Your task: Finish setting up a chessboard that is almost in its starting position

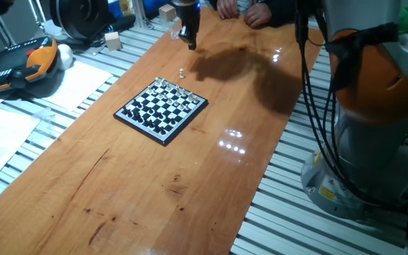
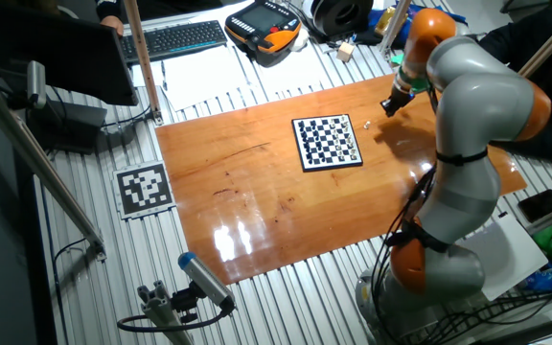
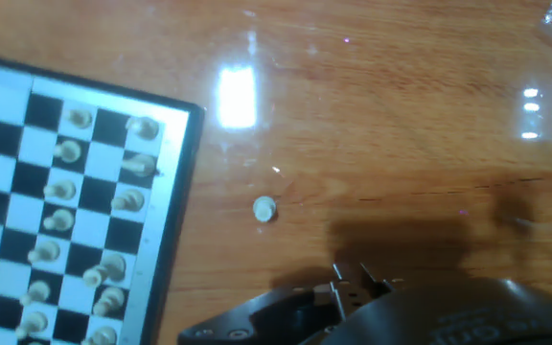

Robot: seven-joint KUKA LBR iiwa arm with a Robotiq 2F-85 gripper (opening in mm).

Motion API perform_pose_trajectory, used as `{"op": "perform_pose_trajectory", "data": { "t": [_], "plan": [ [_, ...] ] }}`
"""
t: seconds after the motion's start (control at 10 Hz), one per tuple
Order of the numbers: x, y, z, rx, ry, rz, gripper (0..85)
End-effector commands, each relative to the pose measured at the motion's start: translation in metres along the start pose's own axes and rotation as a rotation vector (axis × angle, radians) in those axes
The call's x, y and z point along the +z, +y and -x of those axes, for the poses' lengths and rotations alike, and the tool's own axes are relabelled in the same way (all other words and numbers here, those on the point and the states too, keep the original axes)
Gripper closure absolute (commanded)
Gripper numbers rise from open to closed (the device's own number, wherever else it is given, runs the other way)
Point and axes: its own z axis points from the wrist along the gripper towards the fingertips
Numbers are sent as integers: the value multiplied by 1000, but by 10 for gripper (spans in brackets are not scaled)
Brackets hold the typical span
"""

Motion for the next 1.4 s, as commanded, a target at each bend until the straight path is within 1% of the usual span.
{"op": "perform_pose_trajectory", "data": {
  "t": [0.0, 0.1, 0.2, 0.3, 0.4, 0.5, 0.6, 0.7, 0.8, 0.9, 1.0, 1.2, 1.3],
  "plan": [
    [0, 0, 0, 7, -12, -3, 680],
    [0, 3, -1, 10, -19, -4, 680],
    [0, 9, -2, 19, -17, 7, 680],
    [2, 17, -2, 33, -22, 10, 680],
    [3, 25, -1, 51, -26, 7, 680],
    [6, 29, 0, 64, -29, 14, 680],
    [10, 32, 3, 67, -32, 4, 680],
    [14, 30, 8, 67, -32, 7, 680],
    [20, 31, 14, 76, -29, 11, 510],
    [26, 32, 19, 77, -35, 7, 510],
    [32, 32, 24, 77, -37, 12, 510],
    [41, 34, 29, 81, -35, 23, 510],
    [47, 38, 30, 92, -40, 29, 510]
  ]
}}
